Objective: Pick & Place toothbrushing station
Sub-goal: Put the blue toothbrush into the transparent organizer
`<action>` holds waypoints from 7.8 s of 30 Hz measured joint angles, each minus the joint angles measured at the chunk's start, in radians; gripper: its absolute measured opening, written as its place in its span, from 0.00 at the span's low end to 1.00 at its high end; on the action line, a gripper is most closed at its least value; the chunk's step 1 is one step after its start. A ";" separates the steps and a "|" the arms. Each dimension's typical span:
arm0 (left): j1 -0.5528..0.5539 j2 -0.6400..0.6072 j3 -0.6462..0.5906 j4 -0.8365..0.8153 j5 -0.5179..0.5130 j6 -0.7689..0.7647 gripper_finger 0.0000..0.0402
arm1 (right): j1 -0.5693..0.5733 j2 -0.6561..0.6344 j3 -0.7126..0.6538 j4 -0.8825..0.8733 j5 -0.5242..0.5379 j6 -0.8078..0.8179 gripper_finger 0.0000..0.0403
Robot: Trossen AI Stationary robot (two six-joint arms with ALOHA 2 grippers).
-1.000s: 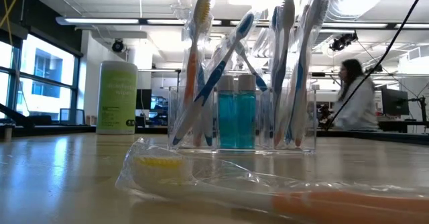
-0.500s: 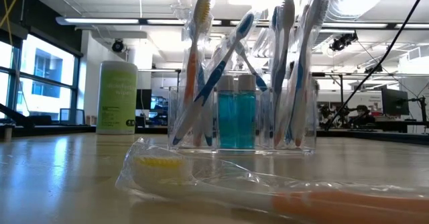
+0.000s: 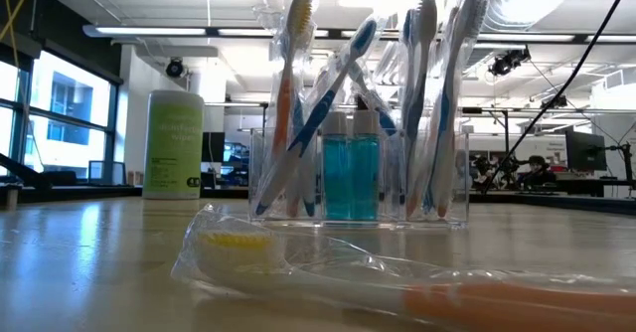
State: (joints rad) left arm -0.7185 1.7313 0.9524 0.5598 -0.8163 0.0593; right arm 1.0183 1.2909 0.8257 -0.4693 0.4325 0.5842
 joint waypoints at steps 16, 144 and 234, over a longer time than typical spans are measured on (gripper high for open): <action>0.000 0.000 0.000 -0.010 0.000 -0.006 0.30 | -0.002 0.317 -0.002 -0.025 -0.179 0.074 0.47; 0.260 0.045 0.001 0.292 0.564 -0.765 0.29 | -0.249 0.562 0.383 0.639 0.413 -2.009 0.04; 0.051 0.021 0.001 0.219 0.224 -0.143 0.02 | -0.094 0.339 0.383 -0.501 0.833 0.454 0.41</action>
State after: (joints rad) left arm -0.6678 1.7519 0.9535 0.7792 -0.5926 -0.0834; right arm 0.9248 1.6295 1.2087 -0.9699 1.2659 1.0380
